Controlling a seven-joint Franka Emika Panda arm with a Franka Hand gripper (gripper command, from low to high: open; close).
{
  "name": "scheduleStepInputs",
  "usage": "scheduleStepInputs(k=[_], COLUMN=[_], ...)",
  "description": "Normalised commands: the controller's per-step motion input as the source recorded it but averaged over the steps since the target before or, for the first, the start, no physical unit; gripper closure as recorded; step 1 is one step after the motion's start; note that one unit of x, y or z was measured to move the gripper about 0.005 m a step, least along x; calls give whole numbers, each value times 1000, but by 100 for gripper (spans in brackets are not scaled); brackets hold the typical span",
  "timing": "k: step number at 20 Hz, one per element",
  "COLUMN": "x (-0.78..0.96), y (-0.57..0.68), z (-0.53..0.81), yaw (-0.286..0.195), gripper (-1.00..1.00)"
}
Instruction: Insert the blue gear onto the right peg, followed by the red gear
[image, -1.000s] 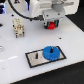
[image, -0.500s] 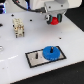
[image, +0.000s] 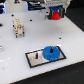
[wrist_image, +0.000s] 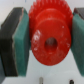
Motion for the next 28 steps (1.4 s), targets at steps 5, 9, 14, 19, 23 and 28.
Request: scheduleStepInputs(k=[5, 9, 14, 19, 23, 28], x=[799, 823, 808, 793, 785, 758], y=[-56, -85, -81, -113, -166, -210], z=[444, 400, 352, 292, 231, 153], yaw=[0, 0, 0, 0, 0, 0], gripper=[100, 100, 100, 100, 100, 100])
